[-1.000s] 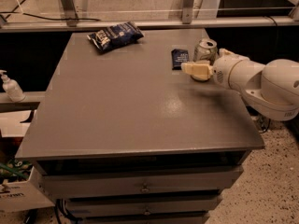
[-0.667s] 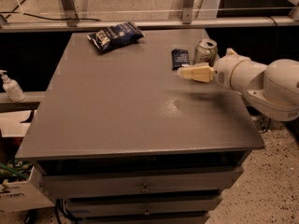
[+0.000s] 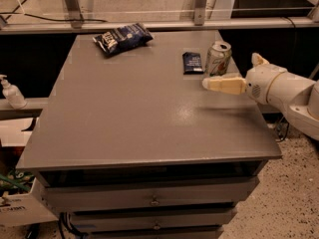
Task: Move 7up can near rxbar blueberry
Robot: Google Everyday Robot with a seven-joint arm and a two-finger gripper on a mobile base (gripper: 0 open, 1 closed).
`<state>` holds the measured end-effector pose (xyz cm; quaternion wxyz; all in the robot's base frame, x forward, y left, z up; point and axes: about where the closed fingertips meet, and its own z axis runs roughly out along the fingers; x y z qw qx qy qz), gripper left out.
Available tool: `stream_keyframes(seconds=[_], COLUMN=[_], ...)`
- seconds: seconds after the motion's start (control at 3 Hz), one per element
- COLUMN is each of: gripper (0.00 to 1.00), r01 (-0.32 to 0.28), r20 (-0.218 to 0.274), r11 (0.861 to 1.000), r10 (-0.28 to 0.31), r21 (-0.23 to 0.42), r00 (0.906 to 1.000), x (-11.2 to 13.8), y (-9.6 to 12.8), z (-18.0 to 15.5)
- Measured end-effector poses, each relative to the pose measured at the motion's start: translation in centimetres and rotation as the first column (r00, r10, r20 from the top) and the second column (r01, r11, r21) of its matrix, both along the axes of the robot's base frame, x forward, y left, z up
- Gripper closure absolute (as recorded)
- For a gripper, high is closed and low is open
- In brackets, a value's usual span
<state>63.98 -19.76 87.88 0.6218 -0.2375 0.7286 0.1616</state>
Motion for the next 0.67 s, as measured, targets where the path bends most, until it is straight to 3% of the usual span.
stream_keyframes(seconds=[0.33, 0.67], gripper=[0.0, 0.0], r01=[-0.022, -0.016], r20=[0.043, 0.046], r11=[1.0, 1.0], r10=[0.022, 0.015], r21=[0.015, 0.014], r00=[0.9988, 0.9988], x=[-3.14, -3.73], y=[-2.27, -3.03], z=[1.1, 1.24])
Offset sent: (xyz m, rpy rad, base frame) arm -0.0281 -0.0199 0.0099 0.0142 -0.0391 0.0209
